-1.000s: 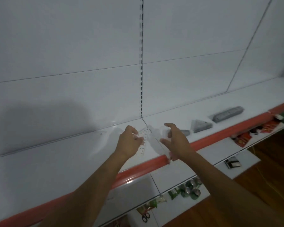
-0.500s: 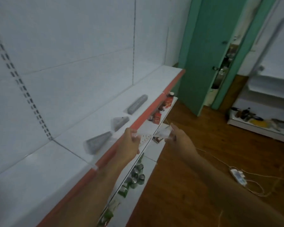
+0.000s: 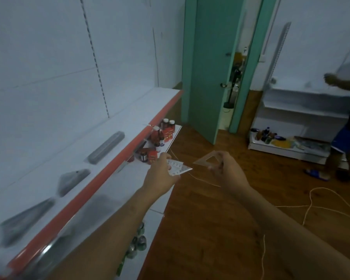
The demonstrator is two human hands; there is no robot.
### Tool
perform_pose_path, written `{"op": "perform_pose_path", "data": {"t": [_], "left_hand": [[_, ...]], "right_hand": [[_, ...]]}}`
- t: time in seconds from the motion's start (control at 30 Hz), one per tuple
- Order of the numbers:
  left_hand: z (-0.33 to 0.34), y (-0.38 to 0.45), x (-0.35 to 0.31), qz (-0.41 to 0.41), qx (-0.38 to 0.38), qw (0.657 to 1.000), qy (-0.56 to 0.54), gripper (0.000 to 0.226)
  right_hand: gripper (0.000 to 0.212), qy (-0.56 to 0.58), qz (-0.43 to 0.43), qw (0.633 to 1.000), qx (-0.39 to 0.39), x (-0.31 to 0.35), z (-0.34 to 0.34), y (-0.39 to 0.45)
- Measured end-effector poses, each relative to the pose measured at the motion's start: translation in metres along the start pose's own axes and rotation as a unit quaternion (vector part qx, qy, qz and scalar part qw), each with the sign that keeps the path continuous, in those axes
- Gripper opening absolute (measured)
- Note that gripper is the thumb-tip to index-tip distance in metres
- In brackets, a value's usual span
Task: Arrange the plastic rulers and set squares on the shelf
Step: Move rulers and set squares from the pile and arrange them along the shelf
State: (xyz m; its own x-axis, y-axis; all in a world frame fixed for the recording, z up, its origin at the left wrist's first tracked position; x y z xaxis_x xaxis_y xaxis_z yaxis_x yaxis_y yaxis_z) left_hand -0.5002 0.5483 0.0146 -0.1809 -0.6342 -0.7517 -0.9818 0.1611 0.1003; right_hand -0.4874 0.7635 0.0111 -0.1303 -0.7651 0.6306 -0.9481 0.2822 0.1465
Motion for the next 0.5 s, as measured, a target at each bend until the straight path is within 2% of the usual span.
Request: {"op": "perform_pose_path", "data": {"t": [0.27, 0.5], "left_hand": [[0.029, 0.048, 0.004, -0.039, -0.024, 0.999, 0.025, 0.059], [-0.007, 0.108, 0.033, -0.056, -0.086, 0.994, 0.037, 0.057]], "right_hand": [[0.054, 0.007, -0.017, 0.999, 0.033, -0.024, 0.019, 0.068], [0.048, 0.015, -0.084, 0.995, 0.06, 0.023, 0.07, 0.132]]}}
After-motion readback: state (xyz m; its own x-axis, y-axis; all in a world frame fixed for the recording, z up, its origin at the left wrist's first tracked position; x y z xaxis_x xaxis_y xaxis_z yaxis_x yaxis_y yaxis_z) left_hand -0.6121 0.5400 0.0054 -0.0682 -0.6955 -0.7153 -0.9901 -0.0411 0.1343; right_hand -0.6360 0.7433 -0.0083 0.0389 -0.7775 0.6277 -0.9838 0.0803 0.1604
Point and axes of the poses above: each hand's wrist, its own y-axis towards the middle knuckle, its own z-axis out of the palm, x = y × z, the point moved 3 cm from there along y, towards the middle knuckle, and after that the axes turned 4 degrees about z, right-handed, at the moved point
